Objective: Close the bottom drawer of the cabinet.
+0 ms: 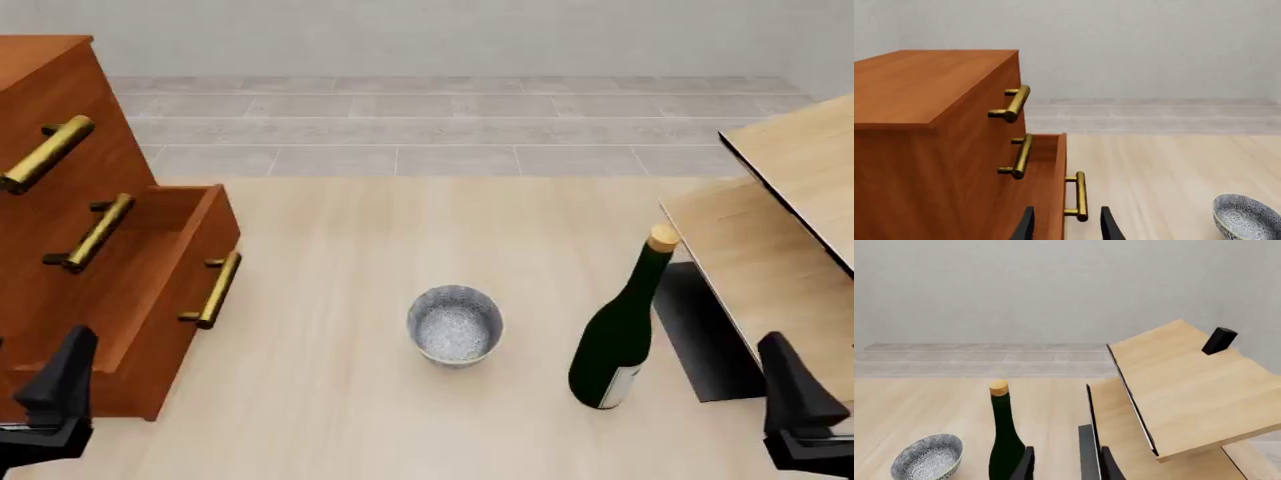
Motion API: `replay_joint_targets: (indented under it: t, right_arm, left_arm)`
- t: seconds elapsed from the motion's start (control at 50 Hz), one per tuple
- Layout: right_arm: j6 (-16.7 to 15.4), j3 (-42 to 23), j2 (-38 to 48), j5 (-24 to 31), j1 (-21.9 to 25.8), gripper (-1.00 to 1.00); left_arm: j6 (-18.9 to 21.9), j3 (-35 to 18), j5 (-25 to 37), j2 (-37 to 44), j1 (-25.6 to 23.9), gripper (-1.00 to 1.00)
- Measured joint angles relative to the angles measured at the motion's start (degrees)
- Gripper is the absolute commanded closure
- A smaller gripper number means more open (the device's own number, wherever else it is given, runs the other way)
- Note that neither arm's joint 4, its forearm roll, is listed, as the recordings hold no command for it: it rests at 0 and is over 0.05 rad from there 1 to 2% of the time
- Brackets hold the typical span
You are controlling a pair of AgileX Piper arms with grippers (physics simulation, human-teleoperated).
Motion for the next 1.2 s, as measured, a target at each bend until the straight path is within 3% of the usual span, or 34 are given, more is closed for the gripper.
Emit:
replay_joint_targets:
  t: [0.52, 1.2]
  right_arm:
    - [0.9, -0.1, 0.4, -0.2, -0.2, -1.0]
    - [1.7, -0.1, 0.8, -0.3, 0.0, -1.0]
  left_arm:
    - [0.0, 0.0, 0.6, -1.8, -3.2, -1.0]
    - [-2.1, -2.0, -19.3, 22.1, -18.2, -1.0]
